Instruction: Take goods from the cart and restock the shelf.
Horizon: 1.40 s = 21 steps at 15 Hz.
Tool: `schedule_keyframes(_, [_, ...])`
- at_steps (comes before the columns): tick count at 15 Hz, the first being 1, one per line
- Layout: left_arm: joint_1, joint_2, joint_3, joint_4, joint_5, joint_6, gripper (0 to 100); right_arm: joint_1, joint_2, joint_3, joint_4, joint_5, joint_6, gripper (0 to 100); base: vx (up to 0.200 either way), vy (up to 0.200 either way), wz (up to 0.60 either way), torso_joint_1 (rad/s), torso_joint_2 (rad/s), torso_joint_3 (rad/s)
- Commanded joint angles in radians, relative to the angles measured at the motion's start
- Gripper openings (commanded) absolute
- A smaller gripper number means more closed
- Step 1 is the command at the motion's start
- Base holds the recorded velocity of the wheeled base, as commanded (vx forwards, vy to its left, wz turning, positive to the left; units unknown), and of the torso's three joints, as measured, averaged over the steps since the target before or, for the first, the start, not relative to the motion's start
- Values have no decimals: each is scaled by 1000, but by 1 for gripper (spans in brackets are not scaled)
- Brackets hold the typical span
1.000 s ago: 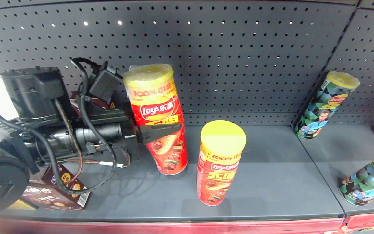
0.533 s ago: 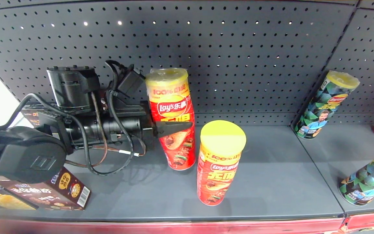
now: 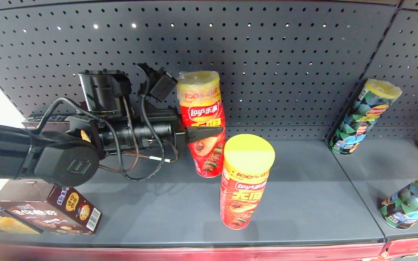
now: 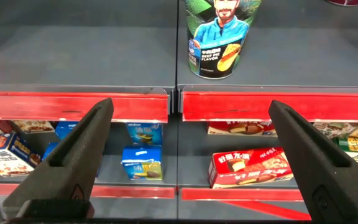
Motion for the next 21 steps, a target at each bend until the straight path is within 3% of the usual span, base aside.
schedule_keyframes(1, [-1,42,-27,7,64,3,0,0,2,0,0,0,0,100,0,0,0,0,0,0])
schedule_keyframes(4, [-3,103,-88,6,73,8,0,0,2,0,0,0,0,100,0,0,0,0,0,0])
schedule_keyframes(6, [2,149,-145,7,85,29,0,0,2,0,0,0,0,100,0,0,0,0,0,0])
schedule_keyframes(7, [6,178,-177,7,85,65,0,0,2,0,0,0,0,100,0,0,0,0,0,0])
schedule_keyframes(9, [8,218,-243,35,85,100,0,0,2,0,0,0,0,100,0,0,0,0,0,0])
schedule_keyframes(11, [12,246,-331,125,85,149,0,0,2,0,0,0,0,100,0,0,0,0,0,0])
schedule_keyframes(13, [17,264,-389,182,87,178,0,0,2,0,0,0,0,100,0,0,0,0,0,0])
schedule_keyframes(21, [-27,277,-403,191,110,170,0,0,2,0,0,0,0,100,0,0,0,0,0,0])
